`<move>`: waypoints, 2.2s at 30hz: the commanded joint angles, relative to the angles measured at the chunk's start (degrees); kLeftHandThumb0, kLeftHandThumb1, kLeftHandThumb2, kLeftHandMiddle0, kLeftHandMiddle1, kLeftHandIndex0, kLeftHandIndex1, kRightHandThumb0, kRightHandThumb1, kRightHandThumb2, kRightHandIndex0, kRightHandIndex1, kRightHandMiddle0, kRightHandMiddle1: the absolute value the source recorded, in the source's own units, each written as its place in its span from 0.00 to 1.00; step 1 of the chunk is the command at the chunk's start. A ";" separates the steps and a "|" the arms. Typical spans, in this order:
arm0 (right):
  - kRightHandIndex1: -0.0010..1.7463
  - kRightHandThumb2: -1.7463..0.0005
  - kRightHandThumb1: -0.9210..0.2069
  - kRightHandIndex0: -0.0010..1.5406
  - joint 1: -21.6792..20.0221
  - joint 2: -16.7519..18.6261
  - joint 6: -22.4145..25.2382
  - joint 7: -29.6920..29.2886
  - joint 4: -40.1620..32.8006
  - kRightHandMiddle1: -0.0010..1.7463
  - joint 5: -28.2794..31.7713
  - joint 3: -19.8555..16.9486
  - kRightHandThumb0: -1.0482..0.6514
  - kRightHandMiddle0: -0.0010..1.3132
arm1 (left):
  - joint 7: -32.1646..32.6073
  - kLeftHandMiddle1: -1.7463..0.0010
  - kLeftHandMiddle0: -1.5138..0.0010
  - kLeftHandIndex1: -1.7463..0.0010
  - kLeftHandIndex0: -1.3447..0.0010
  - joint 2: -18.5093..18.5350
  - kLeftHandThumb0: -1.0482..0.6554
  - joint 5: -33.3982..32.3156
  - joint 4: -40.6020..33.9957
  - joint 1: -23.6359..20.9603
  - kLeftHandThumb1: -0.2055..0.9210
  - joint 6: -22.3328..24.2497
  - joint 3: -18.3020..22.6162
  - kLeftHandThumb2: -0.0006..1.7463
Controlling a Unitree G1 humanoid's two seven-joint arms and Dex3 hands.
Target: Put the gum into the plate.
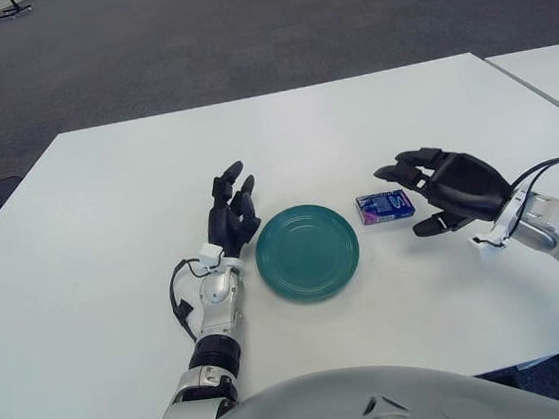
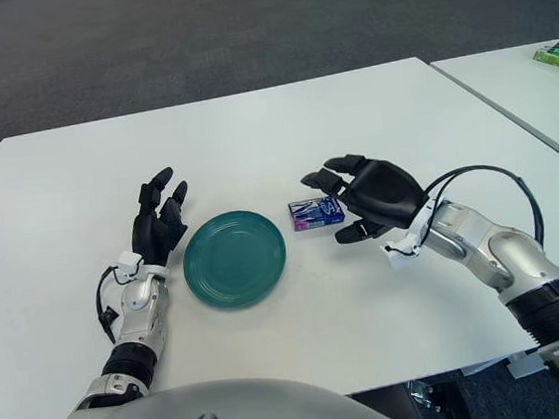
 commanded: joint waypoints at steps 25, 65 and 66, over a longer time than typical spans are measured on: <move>0.00 0.70 0.00 0.21 -11.05 19.35 9.26 -11.18 6.92 0.28 -10.94 0.39 0.11 0.00 | -2.51 0.98 0.63 0.53 0.94 -5.96 0.14 -4.43 7.33 5.91 1.00 0.42 1.41 0.38; 0.00 0.62 0.00 0.20 -11.94 19.14 16.34 -5.44 16.33 0.30 -11.40 13.10 0.02 0.00 | -0.94 0.98 0.63 0.52 0.91 -5.96 0.15 -3.32 4.32 7.76 1.00 1.25 -0.26 0.39; 0.00 0.62 0.00 0.20 -12.06 19.26 16.29 -5.41 16.58 0.30 -11.23 13.11 0.02 0.00 | -1.26 0.98 0.63 0.52 0.91 -5.89 0.15 -3.72 4.54 7.56 1.00 1.52 -0.07 0.39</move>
